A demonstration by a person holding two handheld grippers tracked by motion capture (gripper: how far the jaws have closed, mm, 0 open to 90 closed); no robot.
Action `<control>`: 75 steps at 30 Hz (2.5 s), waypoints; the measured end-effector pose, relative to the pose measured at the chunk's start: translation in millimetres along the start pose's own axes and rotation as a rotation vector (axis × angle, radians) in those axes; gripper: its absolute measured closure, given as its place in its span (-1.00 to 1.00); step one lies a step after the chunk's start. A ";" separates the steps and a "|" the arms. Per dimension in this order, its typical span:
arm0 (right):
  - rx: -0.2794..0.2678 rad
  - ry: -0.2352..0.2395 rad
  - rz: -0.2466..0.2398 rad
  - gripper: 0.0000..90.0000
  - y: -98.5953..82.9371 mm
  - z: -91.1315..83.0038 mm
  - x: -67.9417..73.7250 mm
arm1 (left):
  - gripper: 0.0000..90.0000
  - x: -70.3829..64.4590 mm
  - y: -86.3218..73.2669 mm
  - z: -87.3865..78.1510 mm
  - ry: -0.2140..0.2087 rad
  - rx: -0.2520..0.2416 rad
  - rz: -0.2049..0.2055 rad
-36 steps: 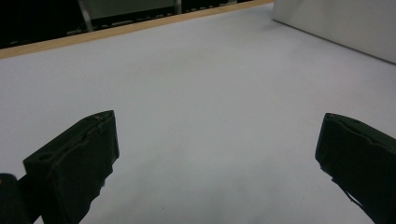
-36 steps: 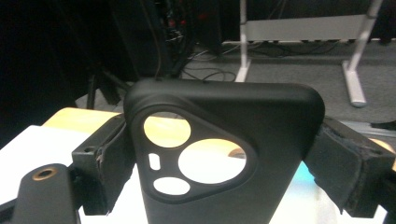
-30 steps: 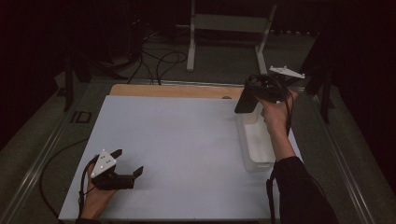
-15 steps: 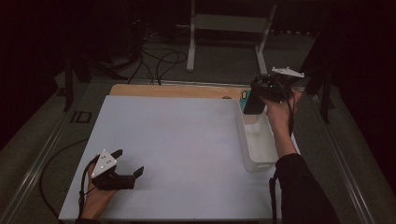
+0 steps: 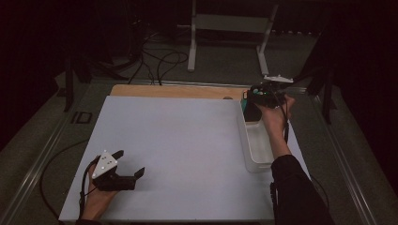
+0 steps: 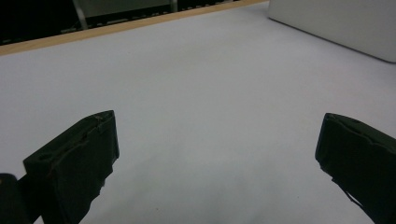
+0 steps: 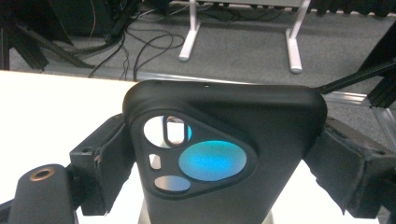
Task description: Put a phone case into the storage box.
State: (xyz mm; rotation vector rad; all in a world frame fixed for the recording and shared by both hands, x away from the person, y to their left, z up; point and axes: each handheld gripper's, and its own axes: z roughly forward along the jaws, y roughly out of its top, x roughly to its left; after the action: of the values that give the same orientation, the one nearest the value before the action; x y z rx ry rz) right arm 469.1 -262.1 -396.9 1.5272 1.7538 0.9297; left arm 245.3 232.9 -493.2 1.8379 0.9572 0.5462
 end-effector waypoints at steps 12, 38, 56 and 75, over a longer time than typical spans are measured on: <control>0.053 -0.022 -0.048 -0.71 -8.2 20.1 6.7 | -1.00 -0.3 -0.1 0.6 -0.010 0.003 0.002; 0.061 0.007 -0.059 -0.83 -9.8 37.4 8.1 | -0.99 -0.9 0.3 -1.3 -0.013 -0.002 0.001; 0.005 0.052 -0.055 -0.82 -22.0 4.5 7.1 | -1.00 -0.9 1.8 -2.2 -0.005 0.000 0.000; -0.087 0.263 -0.157 -0.81 -61.9 -67.2 35.9 | -1.00 -1.6 4.1 -4.0 0.003 0.000 -0.001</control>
State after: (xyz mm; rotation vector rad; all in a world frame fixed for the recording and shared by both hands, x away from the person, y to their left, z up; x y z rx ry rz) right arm 374.9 -238.7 -411.3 1.2371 1.9555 1.1518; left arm 243.1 232.9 -487.6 1.8368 0.9595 0.5485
